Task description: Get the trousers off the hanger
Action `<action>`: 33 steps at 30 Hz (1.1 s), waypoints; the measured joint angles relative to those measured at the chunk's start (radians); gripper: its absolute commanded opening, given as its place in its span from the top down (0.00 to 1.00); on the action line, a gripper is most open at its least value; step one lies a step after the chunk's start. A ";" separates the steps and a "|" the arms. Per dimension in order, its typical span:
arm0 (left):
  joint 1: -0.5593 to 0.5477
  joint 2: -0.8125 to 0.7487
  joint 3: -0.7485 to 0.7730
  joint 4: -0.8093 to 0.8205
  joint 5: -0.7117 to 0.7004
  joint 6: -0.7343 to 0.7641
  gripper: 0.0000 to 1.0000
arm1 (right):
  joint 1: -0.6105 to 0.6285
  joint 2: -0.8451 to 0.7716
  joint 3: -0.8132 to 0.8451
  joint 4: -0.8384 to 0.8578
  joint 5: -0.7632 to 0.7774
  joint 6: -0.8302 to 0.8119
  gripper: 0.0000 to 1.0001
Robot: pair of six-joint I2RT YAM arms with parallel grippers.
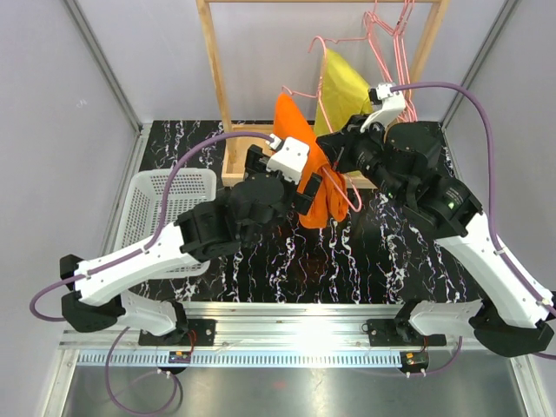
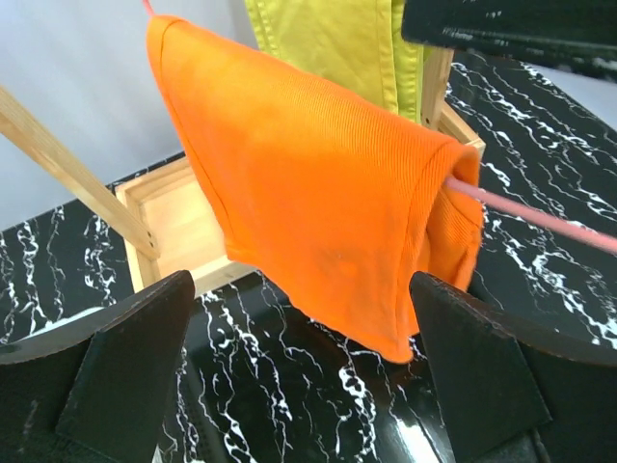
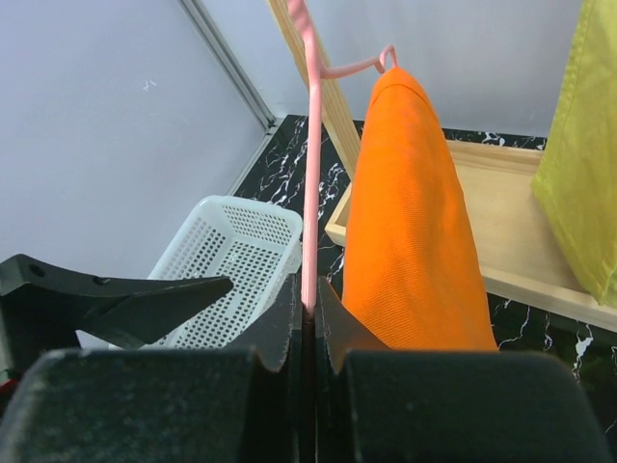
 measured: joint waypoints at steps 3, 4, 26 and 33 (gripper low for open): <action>0.000 0.019 0.000 0.025 -0.008 0.017 0.01 | 0.024 0.000 0.014 -0.016 0.027 0.000 1.00; 0.000 0.023 0.000 0.031 -0.007 0.018 0.01 | 0.032 0.000 0.017 -0.018 0.034 0.000 1.00; 0.000 0.023 -0.078 0.127 -0.011 -0.026 0.01 | 0.111 0.000 0.024 -0.010 0.111 0.003 1.00; 0.000 0.032 -0.127 0.140 -0.056 -0.024 0.01 | 0.123 0.000 0.024 -0.009 0.111 0.020 1.00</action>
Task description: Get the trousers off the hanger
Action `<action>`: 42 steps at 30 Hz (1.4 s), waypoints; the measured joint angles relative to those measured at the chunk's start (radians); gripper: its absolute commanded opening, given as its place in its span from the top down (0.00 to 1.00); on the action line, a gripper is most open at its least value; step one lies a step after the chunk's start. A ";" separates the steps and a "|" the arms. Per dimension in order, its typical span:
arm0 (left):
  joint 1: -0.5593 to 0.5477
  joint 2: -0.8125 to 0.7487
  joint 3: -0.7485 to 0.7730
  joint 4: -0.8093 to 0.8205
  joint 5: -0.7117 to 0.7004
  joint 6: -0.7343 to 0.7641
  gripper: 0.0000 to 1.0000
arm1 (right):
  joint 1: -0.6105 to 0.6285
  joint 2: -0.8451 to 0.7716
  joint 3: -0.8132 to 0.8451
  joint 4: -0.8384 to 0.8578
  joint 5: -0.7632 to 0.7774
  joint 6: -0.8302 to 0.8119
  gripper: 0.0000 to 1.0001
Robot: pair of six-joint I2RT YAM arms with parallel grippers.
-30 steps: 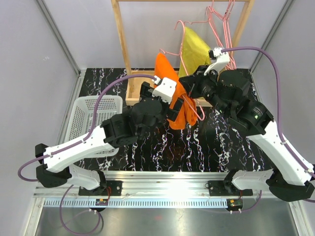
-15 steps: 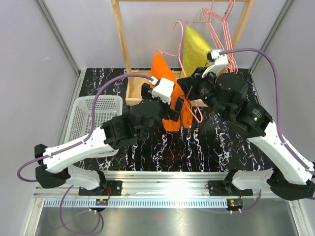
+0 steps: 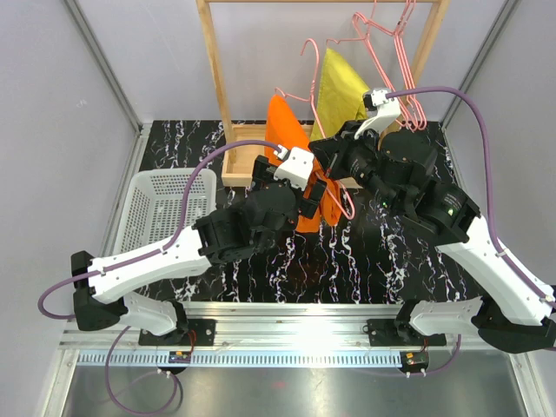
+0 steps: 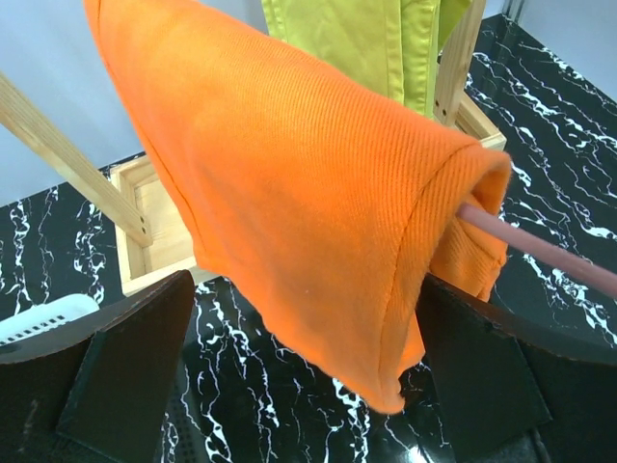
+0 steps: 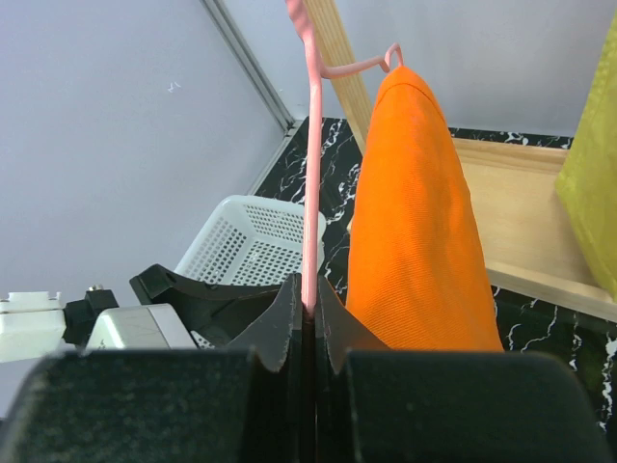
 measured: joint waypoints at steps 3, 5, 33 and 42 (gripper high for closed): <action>0.000 0.000 -0.007 0.018 -0.001 0.000 0.01 | 0.009 0.000 0.000 0.001 0.001 0.013 1.00; 0.000 -0.002 -0.013 0.050 0.006 -0.003 0.01 | 0.014 0.000 0.000 0.005 0.003 0.020 1.00; 0.042 -0.032 -0.106 0.218 0.003 -0.025 0.53 | 0.058 -0.023 0.000 0.053 0.014 0.062 1.00; 0.040 -0.032 -0.109 0.240 0.001 -0.023 1.00 | 0.071 -0.023 0.000 0.049 0.026 0.055 1.00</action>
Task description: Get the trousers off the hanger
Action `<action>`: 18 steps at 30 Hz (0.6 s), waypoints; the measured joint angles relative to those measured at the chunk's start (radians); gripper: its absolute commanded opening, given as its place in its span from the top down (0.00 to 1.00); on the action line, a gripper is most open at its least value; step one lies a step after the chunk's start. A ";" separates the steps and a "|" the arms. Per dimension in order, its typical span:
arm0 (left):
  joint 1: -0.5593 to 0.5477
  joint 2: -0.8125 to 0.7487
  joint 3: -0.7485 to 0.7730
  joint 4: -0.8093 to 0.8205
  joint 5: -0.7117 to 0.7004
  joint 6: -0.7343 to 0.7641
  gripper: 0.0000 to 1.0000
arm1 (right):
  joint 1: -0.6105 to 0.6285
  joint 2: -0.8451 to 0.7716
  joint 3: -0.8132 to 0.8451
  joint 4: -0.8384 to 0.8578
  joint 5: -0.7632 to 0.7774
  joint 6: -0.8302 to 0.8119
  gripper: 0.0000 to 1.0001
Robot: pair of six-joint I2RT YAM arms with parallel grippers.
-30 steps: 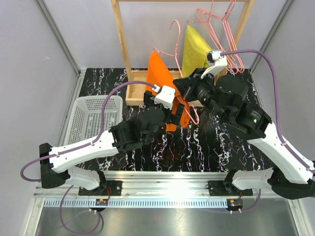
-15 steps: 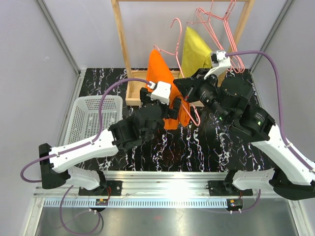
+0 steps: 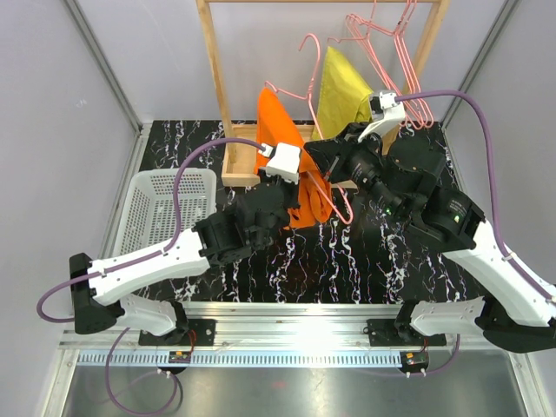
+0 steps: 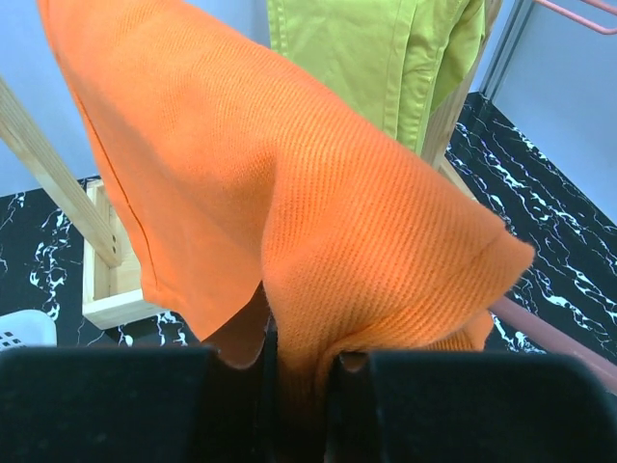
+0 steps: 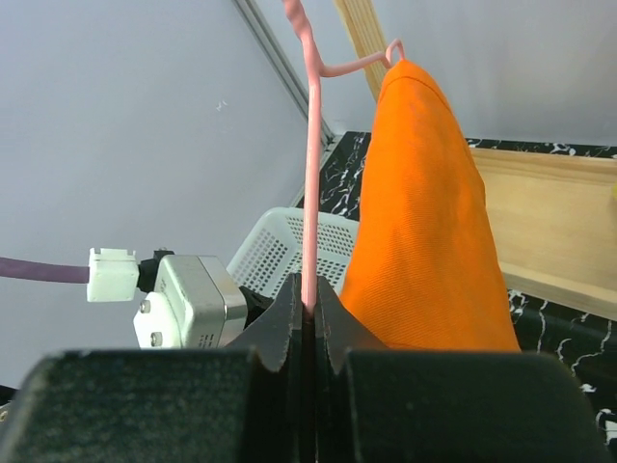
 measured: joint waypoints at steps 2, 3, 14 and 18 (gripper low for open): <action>0.000 0.000 0.000 -0.002 0.001 0.001 1.00 | 0.000 0.000 0.000 -0.004 0.008 -0.016 1.00; 0.000 -0.002 0.001 -0.007 0.002 0.002 1.00 | 0.001 0.000 -0.002 -0.004 0.015 -0.025 1.00; 0.009 -0.045 0.078 -0.156 0.034 0.040 1.00 | 0.009 -0.026 -0.055 0.049 0.019 -0.089 1.00; 0.014 -0.042 0.146 -0.225 0.068 0.041 0.76 | 0.009 -0.027 -0.056 0.078 0.018 -0.096 1.00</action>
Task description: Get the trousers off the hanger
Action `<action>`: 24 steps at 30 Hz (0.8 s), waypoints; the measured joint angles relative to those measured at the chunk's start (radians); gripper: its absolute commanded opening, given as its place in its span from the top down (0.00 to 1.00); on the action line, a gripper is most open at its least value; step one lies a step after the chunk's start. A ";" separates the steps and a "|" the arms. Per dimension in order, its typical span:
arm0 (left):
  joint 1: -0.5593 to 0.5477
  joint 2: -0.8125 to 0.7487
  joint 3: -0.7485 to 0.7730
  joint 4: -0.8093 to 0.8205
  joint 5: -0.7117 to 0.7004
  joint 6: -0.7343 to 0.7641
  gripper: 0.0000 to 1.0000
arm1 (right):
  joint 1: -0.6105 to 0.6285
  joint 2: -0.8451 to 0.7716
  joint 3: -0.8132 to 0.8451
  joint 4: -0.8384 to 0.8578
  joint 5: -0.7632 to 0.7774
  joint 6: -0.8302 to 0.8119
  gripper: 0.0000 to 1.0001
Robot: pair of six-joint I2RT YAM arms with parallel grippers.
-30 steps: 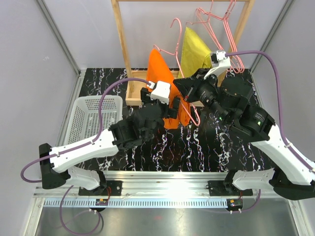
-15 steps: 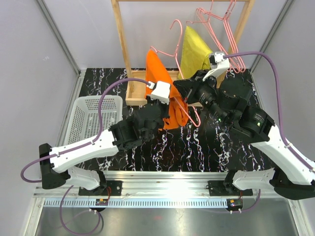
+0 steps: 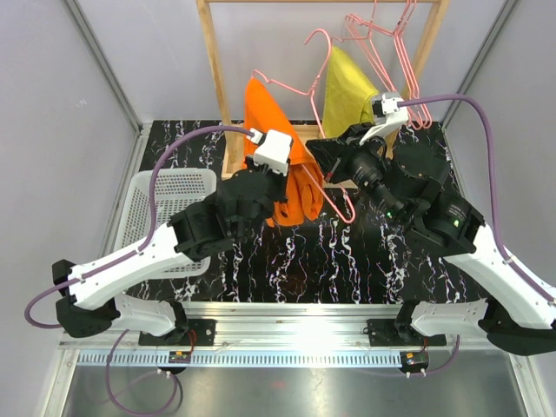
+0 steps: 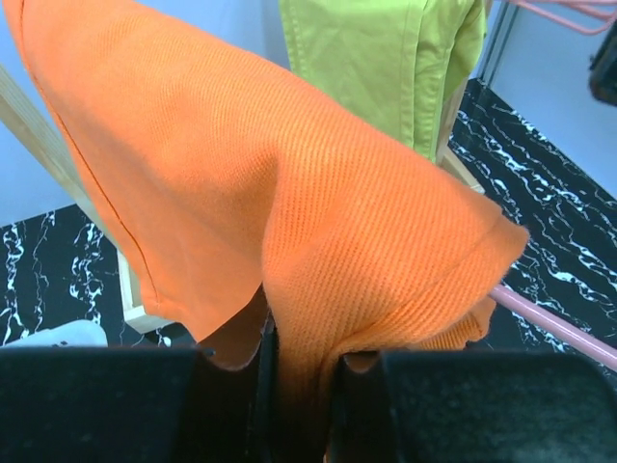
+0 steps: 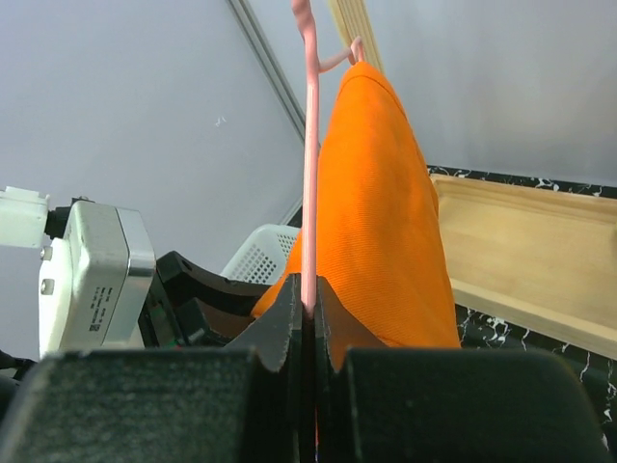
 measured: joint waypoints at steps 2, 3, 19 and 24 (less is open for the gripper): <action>0.003 0.001 0.011 -0.011 0.014 0.000 0.68 | 0.000 -0.003 0.000 0.007 -0.002 0.000 1.00; 0.004 0.001 0.011 -0.013 0.023 -0.002 0.66 | 0.000 -0.005 0.000 0.008 -0.003 0.000 1.00; 0.010 0.027 0.004 0.004 0.134 -0.046 0.91 | 0.000 -0.006 0.000 -0.045 -0.003 0.003 1.00; 0.013 0.033 0.003 0.006 0.134 -0.048 1.00 | 0.001 0.007 0.011 -0.068 0.009 0.000 1.00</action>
